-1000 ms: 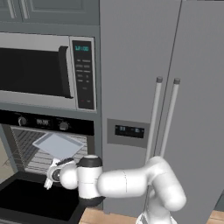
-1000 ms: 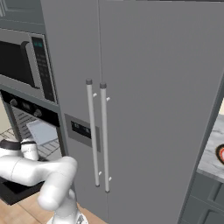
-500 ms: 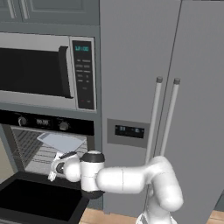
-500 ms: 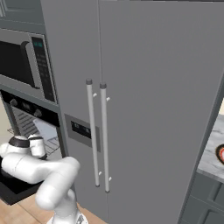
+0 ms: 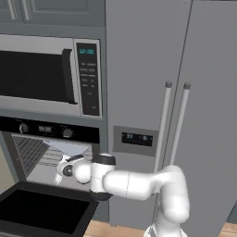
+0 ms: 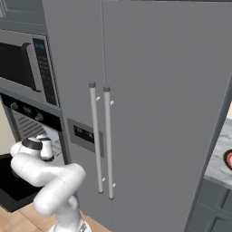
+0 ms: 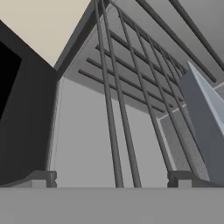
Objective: Take the baked cake out of the oven and place it on the plate for cooling. Then close the oven door.
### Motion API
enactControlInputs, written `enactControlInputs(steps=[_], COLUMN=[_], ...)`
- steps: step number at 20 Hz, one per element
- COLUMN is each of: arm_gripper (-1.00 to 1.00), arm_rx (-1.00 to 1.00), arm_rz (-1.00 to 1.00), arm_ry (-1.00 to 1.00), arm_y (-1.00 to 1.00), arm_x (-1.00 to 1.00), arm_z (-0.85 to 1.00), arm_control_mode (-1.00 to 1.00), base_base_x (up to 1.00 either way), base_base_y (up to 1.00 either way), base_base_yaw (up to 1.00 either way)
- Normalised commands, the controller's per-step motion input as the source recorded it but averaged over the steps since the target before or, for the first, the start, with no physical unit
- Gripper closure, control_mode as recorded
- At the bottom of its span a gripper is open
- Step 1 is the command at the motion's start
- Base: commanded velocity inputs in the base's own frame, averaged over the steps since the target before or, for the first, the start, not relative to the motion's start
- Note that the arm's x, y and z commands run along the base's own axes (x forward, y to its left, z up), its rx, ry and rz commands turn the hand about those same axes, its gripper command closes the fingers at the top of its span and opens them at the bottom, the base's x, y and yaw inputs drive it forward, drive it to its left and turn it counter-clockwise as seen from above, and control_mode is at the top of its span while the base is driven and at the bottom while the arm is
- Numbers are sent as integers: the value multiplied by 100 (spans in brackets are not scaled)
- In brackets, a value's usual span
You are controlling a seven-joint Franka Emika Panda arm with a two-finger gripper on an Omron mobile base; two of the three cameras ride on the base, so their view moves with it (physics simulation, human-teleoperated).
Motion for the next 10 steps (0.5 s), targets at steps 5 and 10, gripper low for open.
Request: enactControlInputs(steps=[5,10], arm_gripper=[-100,-100], arm_rx=[0,0], arm_rz=[0,0], arm_ry=[0,0], arm_y=[0,1], arm_x=[38,38], arm_z=[0,0], arm_control_mode=[-100,-100], base_base_x=[0,0], base_base_y=[0,0], base_base_yaw=[0,0])
